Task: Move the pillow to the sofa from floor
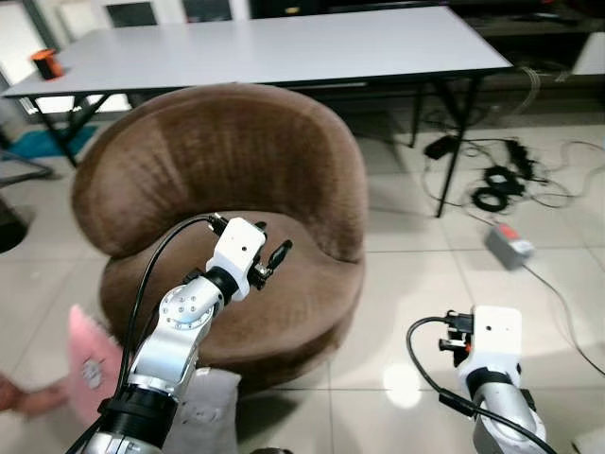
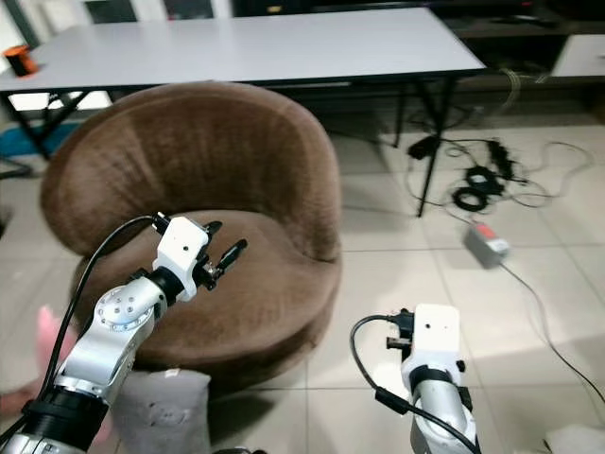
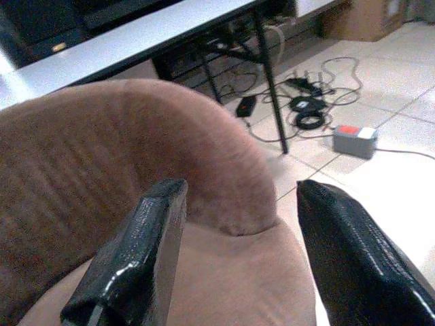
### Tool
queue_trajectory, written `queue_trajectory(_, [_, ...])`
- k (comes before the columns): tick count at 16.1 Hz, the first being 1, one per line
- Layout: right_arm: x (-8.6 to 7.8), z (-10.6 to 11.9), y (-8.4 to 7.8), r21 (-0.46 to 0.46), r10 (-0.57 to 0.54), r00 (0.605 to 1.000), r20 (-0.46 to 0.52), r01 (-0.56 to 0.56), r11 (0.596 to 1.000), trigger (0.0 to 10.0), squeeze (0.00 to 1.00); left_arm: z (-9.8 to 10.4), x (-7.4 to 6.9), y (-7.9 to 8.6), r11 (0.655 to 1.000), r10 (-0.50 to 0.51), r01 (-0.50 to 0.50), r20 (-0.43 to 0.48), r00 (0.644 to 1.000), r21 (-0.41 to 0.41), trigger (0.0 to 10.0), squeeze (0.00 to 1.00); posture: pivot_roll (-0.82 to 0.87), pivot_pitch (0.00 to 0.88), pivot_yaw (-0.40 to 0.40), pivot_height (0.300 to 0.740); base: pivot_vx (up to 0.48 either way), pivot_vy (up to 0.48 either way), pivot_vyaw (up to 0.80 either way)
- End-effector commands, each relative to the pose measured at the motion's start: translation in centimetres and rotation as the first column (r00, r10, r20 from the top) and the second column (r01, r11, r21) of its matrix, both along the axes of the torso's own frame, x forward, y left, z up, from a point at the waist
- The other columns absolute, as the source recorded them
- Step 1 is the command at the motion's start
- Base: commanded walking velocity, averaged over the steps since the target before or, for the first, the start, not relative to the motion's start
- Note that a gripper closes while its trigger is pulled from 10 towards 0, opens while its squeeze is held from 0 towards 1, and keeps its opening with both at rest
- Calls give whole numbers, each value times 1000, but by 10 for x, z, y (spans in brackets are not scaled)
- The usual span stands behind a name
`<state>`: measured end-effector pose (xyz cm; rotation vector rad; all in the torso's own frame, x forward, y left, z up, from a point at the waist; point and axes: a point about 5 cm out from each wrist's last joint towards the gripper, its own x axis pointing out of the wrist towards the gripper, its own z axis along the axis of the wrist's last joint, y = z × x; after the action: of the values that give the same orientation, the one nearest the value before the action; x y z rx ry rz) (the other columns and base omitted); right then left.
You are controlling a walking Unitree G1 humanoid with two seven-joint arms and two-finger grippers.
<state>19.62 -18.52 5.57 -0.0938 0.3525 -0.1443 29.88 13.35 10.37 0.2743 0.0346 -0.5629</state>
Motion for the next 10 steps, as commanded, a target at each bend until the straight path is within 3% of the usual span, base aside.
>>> queue_trajectory(1, [2, 5, 6, -4, 34, 999, 17, -34, 999, 10000, 0, -1, 1, 3, 1000, 2, -1, -8, 1000, 18, 10000, 0, 7, 3, 73, 740, 0, 0, 800])
queue_trajectory(8, [5, 11, -1, -14, 26, 999, 31, -26, 1000, 10000, 0, -4, -2, 5, 998, 47, -48, -34, 998, -36, 10000, 0, 6, 22, 49, 740, 0, 0, 800])
queue_trajectory(10, [6, 11, -2, 19, 7, 999, 37, -8, 1000, 10000, 0, -5, -5, 6, 998, 56, -57, -36, 998, -34, 10000, 0, 10, 27, 36, 740, -388, 0, 381])
